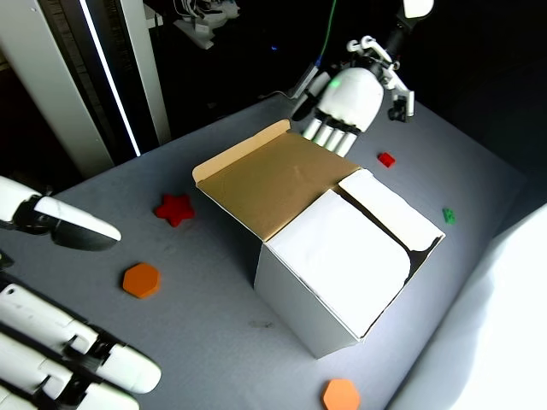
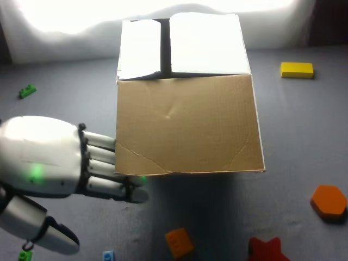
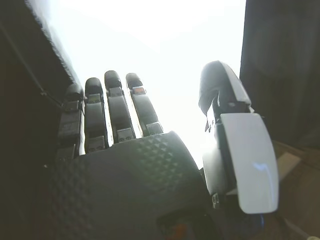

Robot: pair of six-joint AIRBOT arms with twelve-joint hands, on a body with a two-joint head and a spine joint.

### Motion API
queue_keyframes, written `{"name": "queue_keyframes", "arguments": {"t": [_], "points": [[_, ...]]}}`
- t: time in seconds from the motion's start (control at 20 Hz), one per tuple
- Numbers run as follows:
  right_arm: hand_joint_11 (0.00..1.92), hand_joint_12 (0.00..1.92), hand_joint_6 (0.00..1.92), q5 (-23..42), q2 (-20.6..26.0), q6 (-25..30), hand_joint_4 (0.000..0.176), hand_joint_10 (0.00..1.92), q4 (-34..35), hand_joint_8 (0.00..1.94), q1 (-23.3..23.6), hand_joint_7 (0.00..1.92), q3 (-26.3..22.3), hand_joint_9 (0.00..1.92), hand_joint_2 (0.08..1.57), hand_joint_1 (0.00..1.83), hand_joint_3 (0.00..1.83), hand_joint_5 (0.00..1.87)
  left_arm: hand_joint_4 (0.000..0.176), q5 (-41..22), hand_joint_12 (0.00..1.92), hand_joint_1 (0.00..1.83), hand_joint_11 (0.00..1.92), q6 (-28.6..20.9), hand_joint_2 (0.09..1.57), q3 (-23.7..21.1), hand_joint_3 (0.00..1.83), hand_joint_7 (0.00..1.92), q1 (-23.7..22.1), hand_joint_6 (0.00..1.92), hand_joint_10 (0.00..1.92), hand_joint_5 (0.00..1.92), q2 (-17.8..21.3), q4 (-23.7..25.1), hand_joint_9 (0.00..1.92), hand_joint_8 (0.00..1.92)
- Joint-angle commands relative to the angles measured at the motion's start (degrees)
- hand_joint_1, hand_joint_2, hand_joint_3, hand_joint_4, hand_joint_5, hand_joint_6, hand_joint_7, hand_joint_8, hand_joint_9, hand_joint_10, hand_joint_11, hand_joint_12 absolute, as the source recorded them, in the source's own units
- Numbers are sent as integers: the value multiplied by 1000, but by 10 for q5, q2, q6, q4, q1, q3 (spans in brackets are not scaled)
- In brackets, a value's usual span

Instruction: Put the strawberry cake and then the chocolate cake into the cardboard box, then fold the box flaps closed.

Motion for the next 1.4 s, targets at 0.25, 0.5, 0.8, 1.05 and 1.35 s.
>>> {"name": "queue_keyframes", "arguments": {"t": [0.25,0.5,0.8,1.05,1.35], "points": [[16,11,7,76,8,6,0,9,4,10,6,109,-1,68,1276,0,2,60,16,-12,433,0,0,-17,1298,-29,0,108,-36,7,4,92,8,-38,112,5],[4,2,11,79,8,0,0,18,4,14,6,128,-1,93,1286,0,5,69,12,-21,484,0,0,-80,1275,-10,0,114,-125,2,6,107,16,-28,113,3],[8,4,12,80,8,-9,0,19,4,11,9,131,-2,97,1297,0,7,77,8,-25,459,0,0,-113,1294,38,0,142,-228,7,10,122,-8,9,123,12],[0,0,10,79,8,-9,0,19,4,10,10,139,-4,102,1294,0,4,75,14,-29,521,0,0,-132,1280,167,0,149,-279,1,2,117,-102,16,140,1],[31,20,7,78,7,-9,0,20,-8,9,13,148,-5,111,1289,0,1,74,23,-34,548,0,0,-134,1279,315,0,189,-279,5,10,129,-209,26,168,8]]}}
